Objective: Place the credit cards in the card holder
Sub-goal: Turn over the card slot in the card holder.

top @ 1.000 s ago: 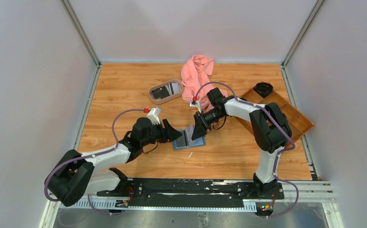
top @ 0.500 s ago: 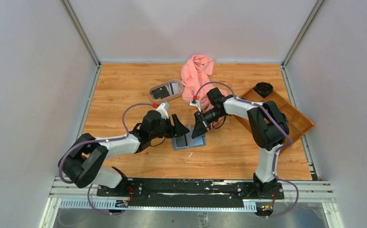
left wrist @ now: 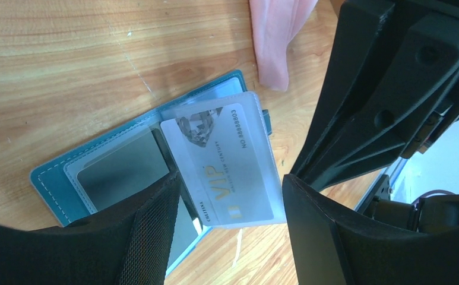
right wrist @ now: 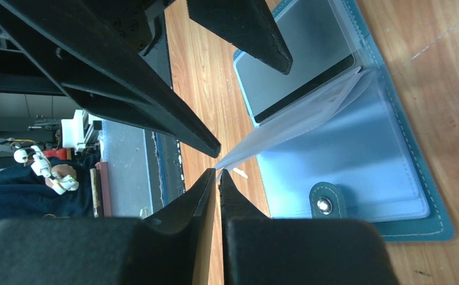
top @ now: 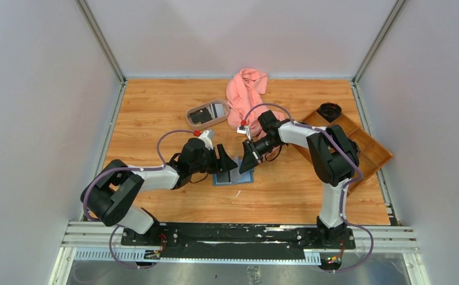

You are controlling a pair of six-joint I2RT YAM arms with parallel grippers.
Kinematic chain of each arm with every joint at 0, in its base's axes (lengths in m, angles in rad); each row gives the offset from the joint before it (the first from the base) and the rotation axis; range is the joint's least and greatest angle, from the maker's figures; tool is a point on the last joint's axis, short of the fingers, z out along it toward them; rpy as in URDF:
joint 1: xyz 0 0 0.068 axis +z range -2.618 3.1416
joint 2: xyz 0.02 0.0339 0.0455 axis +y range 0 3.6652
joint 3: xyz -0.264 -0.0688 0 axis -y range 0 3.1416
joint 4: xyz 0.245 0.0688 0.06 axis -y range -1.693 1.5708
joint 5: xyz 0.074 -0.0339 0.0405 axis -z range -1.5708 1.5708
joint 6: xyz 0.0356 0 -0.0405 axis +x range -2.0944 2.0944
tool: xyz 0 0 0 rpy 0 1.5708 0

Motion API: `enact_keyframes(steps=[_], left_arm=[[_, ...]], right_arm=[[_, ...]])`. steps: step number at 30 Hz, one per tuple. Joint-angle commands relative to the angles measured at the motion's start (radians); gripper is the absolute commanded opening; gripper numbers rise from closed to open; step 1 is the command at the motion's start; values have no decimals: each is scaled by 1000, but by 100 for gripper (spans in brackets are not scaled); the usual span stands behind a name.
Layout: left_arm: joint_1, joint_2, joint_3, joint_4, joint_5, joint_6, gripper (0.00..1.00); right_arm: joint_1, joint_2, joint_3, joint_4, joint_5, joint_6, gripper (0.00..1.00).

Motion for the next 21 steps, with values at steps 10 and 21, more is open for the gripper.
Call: enact_keyframes(steps=[10,21], left_arm=[[-8,-2,0,28,5,29,68],[-9,-59,-56,46,25,53,79]], right_arm=[[-10,56,33,-16,-46,30,13],[-11,56,15,60,-24,102,17]])
